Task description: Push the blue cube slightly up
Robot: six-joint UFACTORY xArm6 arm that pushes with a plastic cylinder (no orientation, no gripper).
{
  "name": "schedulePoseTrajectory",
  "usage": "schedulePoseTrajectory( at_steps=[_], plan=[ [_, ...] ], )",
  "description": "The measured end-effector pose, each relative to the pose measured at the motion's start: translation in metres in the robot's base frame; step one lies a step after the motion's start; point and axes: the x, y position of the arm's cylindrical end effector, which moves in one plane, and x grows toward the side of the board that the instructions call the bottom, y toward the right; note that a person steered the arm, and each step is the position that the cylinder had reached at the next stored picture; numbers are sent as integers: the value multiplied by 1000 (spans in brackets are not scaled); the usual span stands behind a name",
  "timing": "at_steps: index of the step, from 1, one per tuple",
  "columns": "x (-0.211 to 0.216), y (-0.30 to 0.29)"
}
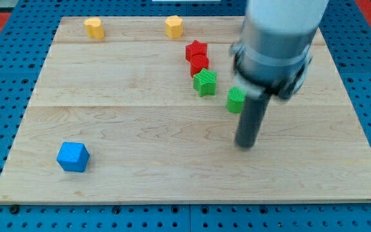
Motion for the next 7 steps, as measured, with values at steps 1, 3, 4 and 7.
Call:
schedulePoseTrajectory(
  at_steps=[1,3,4,7],
  plan=[
    [47,-95],
    [8,-282],
    [-19,-269],
    [13,-235]
  ],
)
